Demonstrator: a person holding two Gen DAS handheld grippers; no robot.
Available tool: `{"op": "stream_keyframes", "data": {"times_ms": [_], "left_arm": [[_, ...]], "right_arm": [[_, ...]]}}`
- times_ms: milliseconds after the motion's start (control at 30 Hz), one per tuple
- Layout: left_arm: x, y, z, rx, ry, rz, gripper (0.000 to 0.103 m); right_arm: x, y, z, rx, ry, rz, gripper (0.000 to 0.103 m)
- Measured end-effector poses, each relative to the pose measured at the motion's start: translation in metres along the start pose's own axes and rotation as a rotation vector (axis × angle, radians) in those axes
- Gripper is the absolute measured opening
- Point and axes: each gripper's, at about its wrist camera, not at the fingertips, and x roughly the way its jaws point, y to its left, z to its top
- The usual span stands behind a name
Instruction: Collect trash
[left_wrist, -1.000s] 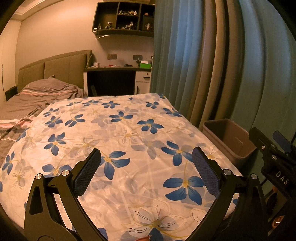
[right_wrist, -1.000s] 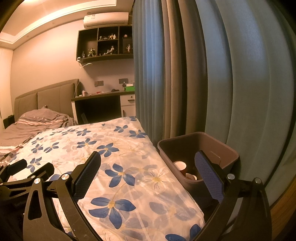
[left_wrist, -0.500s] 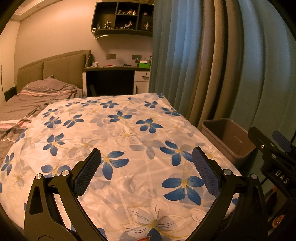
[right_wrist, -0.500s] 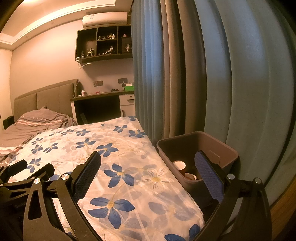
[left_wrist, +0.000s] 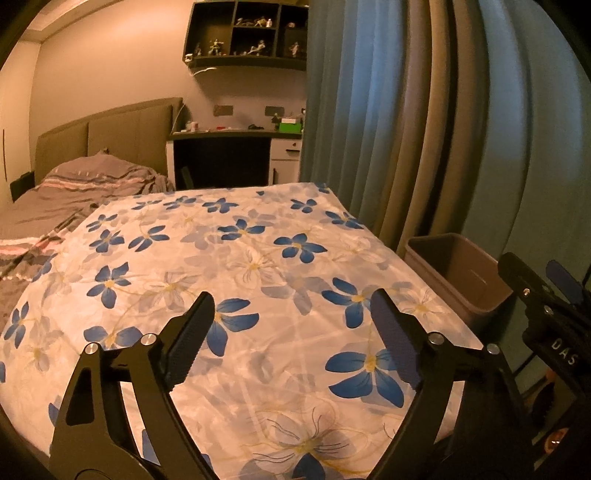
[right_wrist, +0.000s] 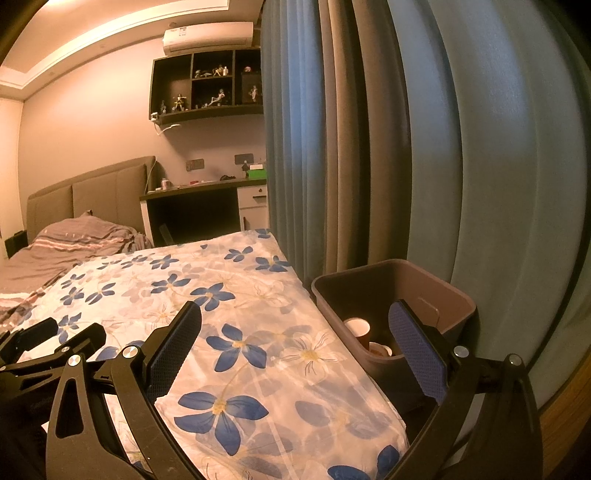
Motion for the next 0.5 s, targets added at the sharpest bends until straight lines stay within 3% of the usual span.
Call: {"op": "stream_keyframes", "data": {"times_ms": [500], "left_arm": [[-0.0031, 0.0011, 0.0001, -0.005, 0.000, -0.001, 0.083]], "right_arm": [[-0.0012, -0.0010, -0.0004, 0.002, 0.004, 0.001, 0.097]]}}
